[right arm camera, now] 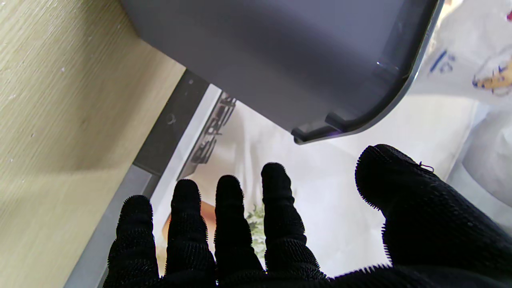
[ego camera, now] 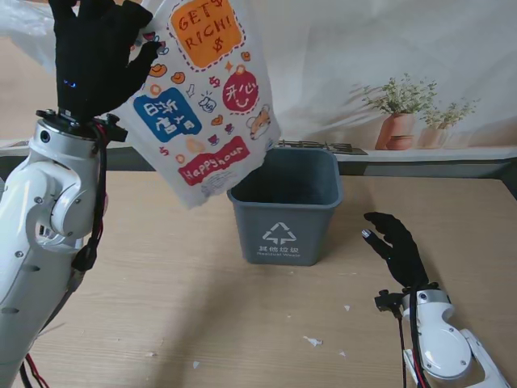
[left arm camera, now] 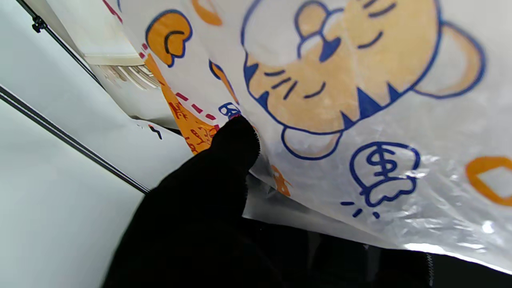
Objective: Fit the garbage bag over the bin
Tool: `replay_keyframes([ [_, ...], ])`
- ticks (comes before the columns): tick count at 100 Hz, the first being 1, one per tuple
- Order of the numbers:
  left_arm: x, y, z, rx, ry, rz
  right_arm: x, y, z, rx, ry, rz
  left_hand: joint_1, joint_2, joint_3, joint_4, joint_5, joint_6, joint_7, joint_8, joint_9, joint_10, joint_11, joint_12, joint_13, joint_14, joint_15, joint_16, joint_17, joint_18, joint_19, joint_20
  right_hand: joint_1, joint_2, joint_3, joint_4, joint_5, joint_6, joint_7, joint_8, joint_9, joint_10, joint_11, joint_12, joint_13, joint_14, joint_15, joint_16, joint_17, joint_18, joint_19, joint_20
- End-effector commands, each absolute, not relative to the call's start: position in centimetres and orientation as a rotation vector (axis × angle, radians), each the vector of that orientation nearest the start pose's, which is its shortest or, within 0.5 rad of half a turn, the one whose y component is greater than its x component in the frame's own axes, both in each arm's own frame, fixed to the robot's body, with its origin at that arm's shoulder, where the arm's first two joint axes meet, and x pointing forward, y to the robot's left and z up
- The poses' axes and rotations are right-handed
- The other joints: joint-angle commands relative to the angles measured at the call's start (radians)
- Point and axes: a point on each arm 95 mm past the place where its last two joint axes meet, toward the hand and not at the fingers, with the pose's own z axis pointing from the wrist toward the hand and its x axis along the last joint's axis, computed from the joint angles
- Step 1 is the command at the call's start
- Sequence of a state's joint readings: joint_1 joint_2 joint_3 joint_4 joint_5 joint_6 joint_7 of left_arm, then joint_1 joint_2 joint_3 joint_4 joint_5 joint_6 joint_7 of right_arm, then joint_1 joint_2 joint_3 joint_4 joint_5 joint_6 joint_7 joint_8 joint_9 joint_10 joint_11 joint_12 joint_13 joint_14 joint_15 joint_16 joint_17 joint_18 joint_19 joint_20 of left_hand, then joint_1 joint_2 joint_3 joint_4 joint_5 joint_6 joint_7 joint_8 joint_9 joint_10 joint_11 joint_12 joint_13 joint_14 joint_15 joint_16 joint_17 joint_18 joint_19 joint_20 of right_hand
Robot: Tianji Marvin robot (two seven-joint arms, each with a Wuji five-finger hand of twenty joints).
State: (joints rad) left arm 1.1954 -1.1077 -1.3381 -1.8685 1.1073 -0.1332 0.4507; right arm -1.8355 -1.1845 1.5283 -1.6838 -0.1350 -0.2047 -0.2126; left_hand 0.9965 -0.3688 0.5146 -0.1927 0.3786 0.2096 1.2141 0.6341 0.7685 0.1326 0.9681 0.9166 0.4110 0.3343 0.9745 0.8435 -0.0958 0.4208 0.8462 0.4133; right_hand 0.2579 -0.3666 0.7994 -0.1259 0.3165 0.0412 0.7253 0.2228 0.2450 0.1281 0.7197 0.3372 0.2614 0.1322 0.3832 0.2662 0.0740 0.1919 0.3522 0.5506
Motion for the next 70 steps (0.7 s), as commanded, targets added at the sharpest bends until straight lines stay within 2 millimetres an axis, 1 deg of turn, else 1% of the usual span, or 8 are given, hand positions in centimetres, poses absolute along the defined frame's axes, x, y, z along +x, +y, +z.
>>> replay_keyframes([
  [1,41.7,-1.9,-1.0,-0.205,0.694,-1.903,34.7,-8.5,-32.7,-2.322,-0.557,-2.537,0.068,0.033,-0.007,0.009,-0.043,0.053,0.039,0.004,-0.026,0.018,0.025,-0.017,-0.032,0.023,0.029,-0.004,-0.015,0.027,0.034,0.015,-0.013,0.027,0.009,0.016,0.015,-0.014,-0.011,0.011,0.009,-0.013,0.005,0.009,0.013,-0.002,0.007,0.008,0.005,-0.002,-0.005,0.008],
  [11,42.2,-3.3,-1.7,-0.21,0.66,-1.941,34.7,-8.4,-32.8,-2.322,-0.558,-2.528,0.064,0.029,0.005,0.006,-0.05,0.054,0.037,0.012,-0.037,0.018,0.042,-0.034,-0.047,0.021,0.041,-0.008,-0.016,0.024,0.049,0.022,-0.013,0.03,0.008,0.016,0.016,-0.013,-0.012,0.011,0.009,-0.014,0.005,0.009,0.012,-0.005,0.006,0.008,0.003,-0.004,-0.005,0.008],
  [24,43.3,-5.3,-3.6,-0.203,0.637,-2.001,34.6,-8.4,-32.8,-2.312,-0.558,-2.53,0.065,0.013,0.036,0.0,-0.063,0.064,0.036,0.028,-0.053,0.029,0.049,-0.04,-0.079,0.029,0.056,-0.016,-0.015,0.014,0.071,0.032,-0.016,0.03,0.006,0.016,0.021,-0.011,-0.012,0.011,0.014,-0.015,0.006,0.009,0.014,-0.003,0.007,0.009,0.005,-0.003,-0.004,0.009],
  [36,43.8,-6.7,-4.5,-0.178,0.655,-2.047,34.6,-8.5,-32.8,-2.303,-0.539,-2.544,0.049,-0.017,0.11,-0.021,-0.067,0.055,0.035,0.051,-0.064,0.027,0.041,-0.034,-0.102,0.023,0.063,-0.043,-0.016,-0.007,0.115,0.055,-0.017,0.028,0.005,0.016,0.031,-0.009,-0.012,0.012,0.023,-0.016,0.007,0.01,0.02,-0.002,0.009,0.009,0.008,-0.001,-0.003,0.008],
  [40,43.9,-7.2,-4.5,-0.158,0.661,-2.069,34.6,-8.5,-32.9,-2.304,-0.531,-2.547,0.045,-0.033,0.136,-0.026,-0.064,0.048,0.037,0.058,-0.065,0.025,0.038,-0.034,-0.105,0.022,0.064,-0.048,-0.013,-0.014,0.125,0.059,-0.017,0.028,0.005,0.016,0.034,-0.008,-0.012,0.012,0.027,-0.016,0.006,0.009,0.022,-0.003,0.009,0.009,0.008,0.0,-0.003,0.008],
  [44,44.0,-7.7,-4.3,-0.134,0.674,-2.085,34.6,-8.5,-32.9,-2.306,-0.526,-2.545,0.021,-0.058,0.199,-0.044,-0.056,0.036,0.038,0.065,-0.062,0.022,0.036,-0.042,-0.103,0.02,0.065,-0.057,-0.014,-0.024,0.153,0.074,-0.018,0.029,0.006,0.016,0.037,-0.008,-0.013,0.012,0.027,-0.017,0.004,0.009,0.021,-0.004,0.007,0.008,0.007,-0.001,-0.004,0.008],
  [52,44.3,-8.6,-3.8,-0.086,0.709,-2.115,34.7,-8.5,-33.0,-2.307,-0.521,-2.541,0.002,-0.089,0.26,-0.059,-0.043,0.01,0.042,0.07,-0.061,0.012,0.031,-0.056,-0.103,0.009,0.063,-0.068,-0.013,-0.047,0.187,0.091,-0.019,0.03,0.005,0.016,0.041,-0.006,-0.015,0.011,0.029,-0.018,0.004,0.009,0.021,-0.003,0.007,0.008,0.006,-0.003,-0.004,0.007],
  [70,45.4,-9.8,-2.8,0.005,0.767,-2.131,34.8,-8.5,-33.1,-2.305,-0.522,-2.543,-0.013,-0.13,0.322,-0.067,-0.018,-0.027,0.046,0.063,-0.059,0.004,0.031,-0.067,-0.108,-0.003,0.063,-0.074,-0.012,-0.076,0.217,0.108,-0.02,0.031,0.004,0.016,0.055,-0.001,-0.018,0.011,0.039,-0.018,0.004,0.01,0.025,-0.002,0.008,0.009,0.009,-0.001,-0.003,0.007],
])
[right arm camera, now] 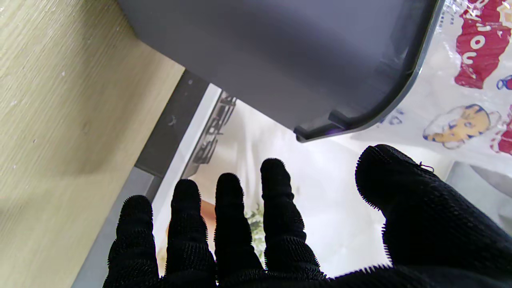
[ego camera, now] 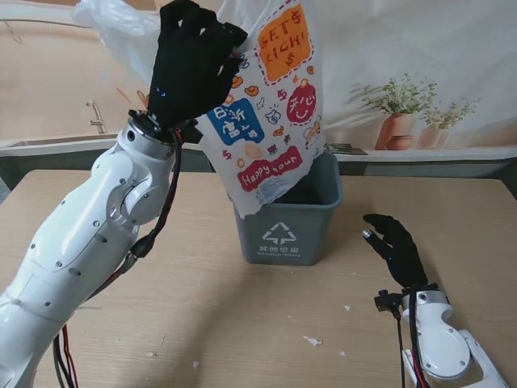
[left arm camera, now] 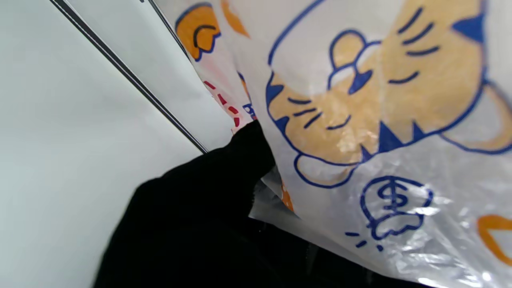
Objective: Fit the garbage bag over the bin
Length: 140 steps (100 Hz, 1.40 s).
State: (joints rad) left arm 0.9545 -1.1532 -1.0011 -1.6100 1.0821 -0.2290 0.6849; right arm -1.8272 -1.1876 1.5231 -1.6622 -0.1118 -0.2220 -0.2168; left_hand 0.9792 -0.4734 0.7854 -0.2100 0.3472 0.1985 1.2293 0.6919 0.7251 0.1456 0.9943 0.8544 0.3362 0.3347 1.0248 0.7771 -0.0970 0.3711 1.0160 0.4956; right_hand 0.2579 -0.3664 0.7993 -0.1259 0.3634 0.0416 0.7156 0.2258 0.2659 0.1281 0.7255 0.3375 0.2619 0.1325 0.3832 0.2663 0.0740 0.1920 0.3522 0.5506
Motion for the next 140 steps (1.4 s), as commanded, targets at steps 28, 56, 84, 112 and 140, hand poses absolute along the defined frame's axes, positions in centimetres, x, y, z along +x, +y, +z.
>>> replay_keyframes([
  [28,44.7,-10.8,-2.0,0.217,0.781,-2.172,35.0,-8.5,-33.5,-2.322,-0.525,-2.527,-0.012,-0.075,0.127,-0.057,0.046,-0.136,0.037,-0.015,-0.035,-0.066,-0.011,-0.016,-0.062,-0.065,0.001,-0.018,0.001,-0.099,0.042,0.023,-0.02,0.031,0.005,0.016,0.021,0.003,-0.011,0.008,0.026,-0.02,-0.004,0.01,0.024,-0.004,0.007,0.009,0.009,-0.004,-0.004,0.006],
  [56,46.7,-12.3,-4.3,0.245,0.812,-2.212,35.2,-8.4,-33.6,-2.326,-0.545,-2.512,-0.005,-0.1,0.143,-0.04,0.09,-0.126,0.04,-0.091,-0.017,-0.039,-0.016,-0.043,-0.062,-0.037,0.005,-0.008,-0.003,-0.079,0.069,0.039,-0.021,0.034,0.004,0.015,0.043,0.014,-0.016,0.008,0.034,-0.02,-0.005,0.011,0.023,-0.005,0.008,0.009,0.008,-0.006,-0.003,0.006],
  [84,47.4,-15.2,-6.3,0.252,0.91,-2.279,35.2,-8.5,-33.9,-2.34,-0.539,-2.503,0.001,-0.116,0.146,-0.028,0.109,-0.155,0.045,-0.108,-0.009,-0.067,-0.02,-0.066,-0.046,-0.059,-0.004,-0.022,-0.002,-0.098,0.108,0.059,-0.019,0.033,0.007,0.015,0.054,0.017,-0.02,0.008,0.039,-0.018,-0.007,0.011,0.024,-0.006,0.008,0.009,0.008,-0.007,-0.004,0.005],
  [112,47.9,-14.9,-6.4,0.146,0.841,-2.281,35.4,-8.4,-34.1,-2.358,-0.55,-2.477,-0.001,-0.114,0.148,-0.029,0.11,-0.167,0.046,-0.114,-0.01,-0.072,-0.02,-0.082,-0.037,-0.063,-0.004,-0.037,-0.004,-0.101,0.132,0.071,-0.018,0.034,0.009,0.015,0.061,0.022,-0.021,0.01,0.043,-0.015,-0.006,0.012,0.021,-0.006,0.009,0.01,0.005,-0.008,-0.004,0.006],
  [140,46.9,-16.4,-4.3,0.133,0.69,-2.31,35.4,-8.6,-34.3,-2.362,-0.546,-2.478,0.025,-0.094,0.136,-0.037,0.065,-0.098,0.039,-0.068,-0.043,-0.033,-0.018,-0.035,-0.073,-0.021,0.003,-0.025,-0.008,-0.07,0.106,0.06,-0.02,0.036,0.008,0.015,0.065,0.024,-0.022,0.011,0.045,-0.015,-0.007,0.013,0.02,-0.006,0.009,0.01,0.005,-0.007,-0.003,0.006],
])
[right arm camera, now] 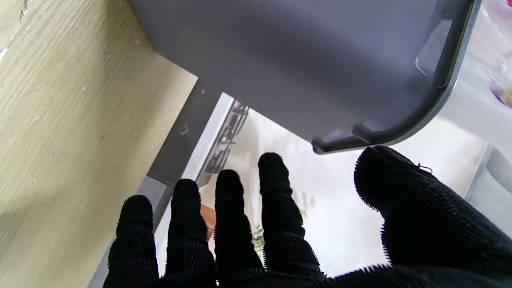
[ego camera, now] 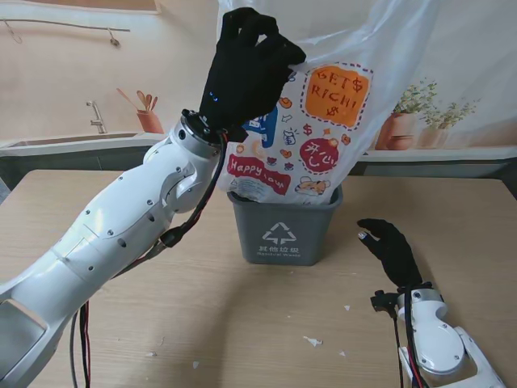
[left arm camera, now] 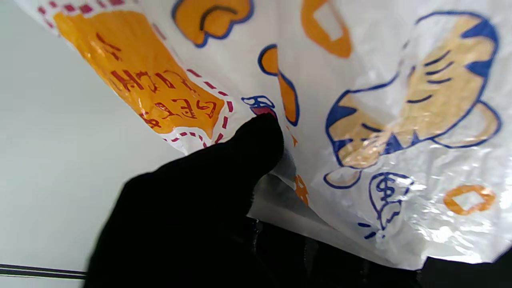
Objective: Fit the garbage bag over the bin
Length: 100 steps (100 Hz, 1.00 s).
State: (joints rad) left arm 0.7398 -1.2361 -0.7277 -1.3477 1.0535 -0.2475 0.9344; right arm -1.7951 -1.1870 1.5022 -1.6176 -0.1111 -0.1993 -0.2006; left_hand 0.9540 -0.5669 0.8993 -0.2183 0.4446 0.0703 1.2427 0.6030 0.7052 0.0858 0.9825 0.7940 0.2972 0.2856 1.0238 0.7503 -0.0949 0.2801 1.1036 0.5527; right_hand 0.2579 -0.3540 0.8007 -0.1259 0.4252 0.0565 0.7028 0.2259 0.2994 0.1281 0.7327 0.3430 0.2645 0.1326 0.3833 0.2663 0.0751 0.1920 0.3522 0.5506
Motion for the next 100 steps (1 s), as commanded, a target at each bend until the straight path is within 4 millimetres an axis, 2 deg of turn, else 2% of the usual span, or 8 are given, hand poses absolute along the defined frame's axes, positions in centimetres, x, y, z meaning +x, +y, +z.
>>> replay_keyframes([
  [1,46.9,-16.4,-4.3,0.129,0.682,-2.311,35.4,-8.6,-34.3,-2.363,-0.546,-2.478,0.054,0.001,0.021,-0.029,-0.036,0.034,0.024,0.027,-0.027,0.029,-0.006,0.033,-0.038,0.031,0.004,0.004,-0.01,0.022,0.016,0.002,-0.02,0.024,0.007,0.015,0.003,0.009,-0.01,0.01,0.012,-0.015,-0.014,0.007,0.018,-0.005,0.009,0.01,0.004,-0.007,-0.003,0.006],
  [15,47.0,-16.4,-4.0,0.095,0.603,-2.324,35.2,-8.8,-34.3,-2.363,-0.525,-2.487,0.067,0.01,0.014,-0.031,-0.059,0.046,0.02,0.075,-0.048,0.033,-0.009,0.073,-0.058,0.035,-0.001,0.016,-0.01,0.027,0.004,-0.005,-0.021,0.024,0.006,0.015,0.007,0.01,-0.01,0.011,0.015,-0.014,-0.014,0.008,0.019,-0.005,0.01,0.01,0.003,-0.008,-0.003,0.006],
  [31,46.7,-16.7,-3.6,0.112,0.575,-2.344,35.3,-8.9,-34.3,-2.364,-0.523,-2.49,0.06,0.011,0.012,-0.034,-0.063,0.031,0.004,0.115,-0.049,0.017,-0.02,0.088,-0.053,0.017,-0.005,0.02,-0.009,0.018,-0.002,-0.009,-0.022,0.026,0.005,0.014,0.01,0.012,-0.011,0.011,0.017,-0.015,-0.016,0.007,0.019,-0.006,0.009,0.01,0.003,-0.01,-0.003,0.006],
  [52,48.5,-17.4,-5.6,0.078,0.624,-2.354,35.3,-8.8,-34.4,-2.364,-0.529,-2.48,0.063,0.01,0.015,-0.032,-0.051,0.016,0.004,0.12,-0.044,0.008,-0.021,0.085,-0.046,0.007,-0.009,0.014,-0.005,0.005,0.006,-0.005,-0.024,0.026,0.002,0.014,0.012,0.011,-0.012,0.012,0.02,-0.015,-0.016,0.008,0.019,-0.007,0.01,0.01,0.003,-0.011,-0.003,0.006],
  [64,49.0,-17.0,-6.1,0.135,0.694,-2.332,35.4,-8.8,-34.5,-2.369,-0.528,-2.48,0.066,0.007,0.015,-0.031,-0.04,0.002,0.006,0.12,-0.039,0.003,-0.022,0.079,-0.039,0.005,-0.01,0.009,-0.006,0.004,0.018,0.001,-0.023,0.026,0.003,0.015,0.016,0.014,-0.012,0.012,0.022,-0.015,-0.016,0.008,0.02,-0.005,0.01,0.01,0.004,-0.009,-0.003,0.006],
  [73,49.2,-16.0,-5.5,0.173,0.711,-2.303,35.5,-8.7,-34.6,-2.375,-0.533,-2.466,0.074,0.003,0.018,-0.027,-0.032,0.005,0.004,0.117,-0.038,0.008,-0.022,0.076,-0.042,0.007,-0.012,0.006,-0.008,0.007,0.02,0.002,-0.024,0.027,0.002,0.014,0.017,0.014,-0.012,0.012,0.022,-0.016,-0.017,0.008,0.02,-0.006,0.01,0.01,0.003,-0.011,-0.004,0.006],
  [84,49.6,-14.8,-3.9,0.188,0.678,-2.276,35.7,-8.5,-34.7,-2.378,-0.548,-2.45,0.077,-0.002,0.017,-0.021,-0.02,0.014,-0.001,0.102,-0.031,0.018,-0.022,0.068,-0.037,0.016,-0.009,0.004,-0.008,0.016,0.022,0.004,-0.024,0.029,0.0,0.014,0.017,0.015,-0.012,0.013,0.021,-0.017,-0.017,0.008,0.018,-0.007,0.009,0.01,0.002,-0.012,-0.004,0.006],
  [100,49.8,-14.5,-2.0,0.217,0.628,-2.265,35.9,-8.4,-35.0,-2.397,-0.565,-2.431,0.077,-0.004,0.018,-0.018,-0.015,0.026,-0.001,0.079,-0.027,0.031,-0.022,0.06,-0.036,0.032,-0.005,0.004,-0.011,0.029,0.032,0.009,-0.025,0.03,-0.002,0.014,0.019,0.017,-0.012,0.014,0.022,-0.018,-0.017,0.008,0.018,-0.008,0.01,0.011,0.002,-0.012,-0.003,0.007],
])
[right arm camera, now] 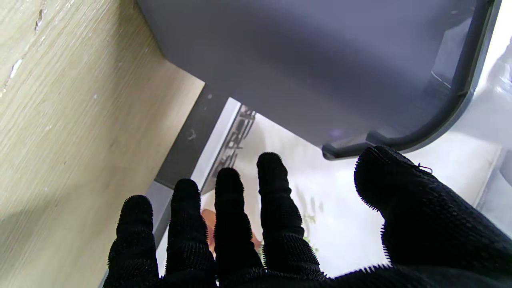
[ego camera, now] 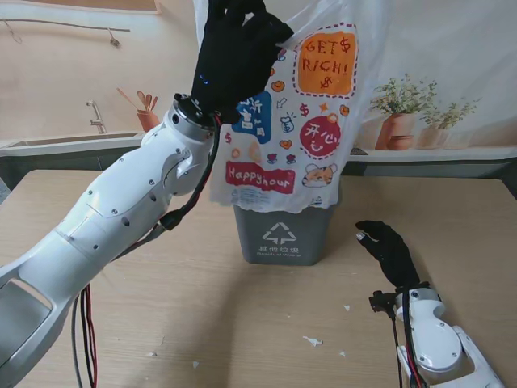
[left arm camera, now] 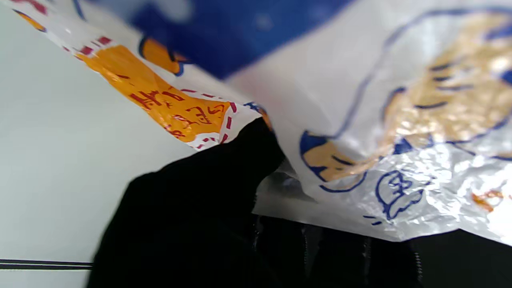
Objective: Fit the garbage bag over the bin
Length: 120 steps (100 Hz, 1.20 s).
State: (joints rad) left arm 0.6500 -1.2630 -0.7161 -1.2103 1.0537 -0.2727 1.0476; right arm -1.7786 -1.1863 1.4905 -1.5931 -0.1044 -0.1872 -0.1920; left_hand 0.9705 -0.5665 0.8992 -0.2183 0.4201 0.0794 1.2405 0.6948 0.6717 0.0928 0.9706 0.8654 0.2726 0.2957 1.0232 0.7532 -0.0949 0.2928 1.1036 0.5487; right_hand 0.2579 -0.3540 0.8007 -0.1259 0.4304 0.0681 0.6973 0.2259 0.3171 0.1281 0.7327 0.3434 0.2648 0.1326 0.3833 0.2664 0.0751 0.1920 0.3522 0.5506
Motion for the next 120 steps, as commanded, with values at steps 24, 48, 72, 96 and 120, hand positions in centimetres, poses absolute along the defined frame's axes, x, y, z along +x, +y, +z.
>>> replay_keyframes([
  [24,51.0,-14.9,-1.5,0.234,0.567,-2.254,36.3,-8.6,-35.8,-2.423,-0.564,-2.394,0.074,-0.015,0.019,-0.01,0.023,0.031,0.005,-0.039,0.004,0.033,-0.005,-0.008,-0.023,0.034,-0.001,0.007,-0.013,0.026,0.026,0.01,-0.024,0.035,-0.005,0.014,0.024,0.016,-0.006,0.015,0.004,-0.019,-0.015,0.009,0.01,-0.011,0.009,0.011,-0.005,-0.022,-0.004,0.008],
  [48,53.1,-16.3,-4.4,0.132,0.558,-2.275,36.3,-8.7,-35.8,-2.421,-0.547,-2.396,0.077,-0.026,0.022,0.002,0.052,0.029,0.017,-0.122,0.012,0.026,-0.002,-0.018,-0.016,0.034,-0.003,0.01,-0.012,0.029,0.037,0.015,-0.024,0.035,-0.007,0.014,0.033,0.021,-0.007,0.016,0.01,-0.018,-0.012,0.01,0.011,-0.011,0.012,0.012,-0.003,-0.023,-0.003,0.01],
  [72,54.0,-16.7,-7.5,0.043,0.588,-2.302,36.2,-8.7,-35.7,-2.419,-0.515,-2.407,0.072,-0.025,0.021,0.001,0.049,0.02,0.025,-0.125,0.015,0.013,-0.001,-0.023,-0.001,0.024,-0.004,0.005,-0.014,0.027,0.059,0.026,-0.024,0.034,-0.005,0.015,0.039,0.022,-0.008,0.018,0.014,-0.019,-0.012,0.011,0.016,-0.011,0.014,0.013,0.0,-0.022,-0.002,0.01],
  [96,53.1,-15.9,-9.6,0.021,0.656,-2.318,36.4,-8.5,-35.8,-2.424,-0.532,-2.392,0.054,-0.013,0.021,-0.012,0.03,-0.006,0.037,-0.08,0.025,-0.012,-0.001,-0.044,0.049,-0.002,-0.006,-0.028,-0.013,0.017,0.06,0.027,-0.025,0.036,-0.004,0.014,0.038,0.021,-0.009,0.019,0.014,-0.018,-0.012,0.011,0.015,-0.01,0.015,0.013,0.0,-0.021,-0.003,0.01],
  [120,53.0,-13.2,-9.9,0.054,0.727,-2.278,36.6,-8.1,-35.9,-2.426,-0.553,-2.371,0.042,-0.009,0.02,-0.019,0.036,-0.043,0.032,-0.041,0.038,-0.035,-0.001,-0.075,0.08,-0.025,-0.006,-0.068,-0.01,-0.005,0.06,0.027,-0.026,0.039,-0.005,0.014,0.036,0.021,-0.009,0.02,0.012,-0.019,-0.012,0.011,0.013,-0.011,0.014,0.013,-0.002,-0.024,-0.003,0.011],
])
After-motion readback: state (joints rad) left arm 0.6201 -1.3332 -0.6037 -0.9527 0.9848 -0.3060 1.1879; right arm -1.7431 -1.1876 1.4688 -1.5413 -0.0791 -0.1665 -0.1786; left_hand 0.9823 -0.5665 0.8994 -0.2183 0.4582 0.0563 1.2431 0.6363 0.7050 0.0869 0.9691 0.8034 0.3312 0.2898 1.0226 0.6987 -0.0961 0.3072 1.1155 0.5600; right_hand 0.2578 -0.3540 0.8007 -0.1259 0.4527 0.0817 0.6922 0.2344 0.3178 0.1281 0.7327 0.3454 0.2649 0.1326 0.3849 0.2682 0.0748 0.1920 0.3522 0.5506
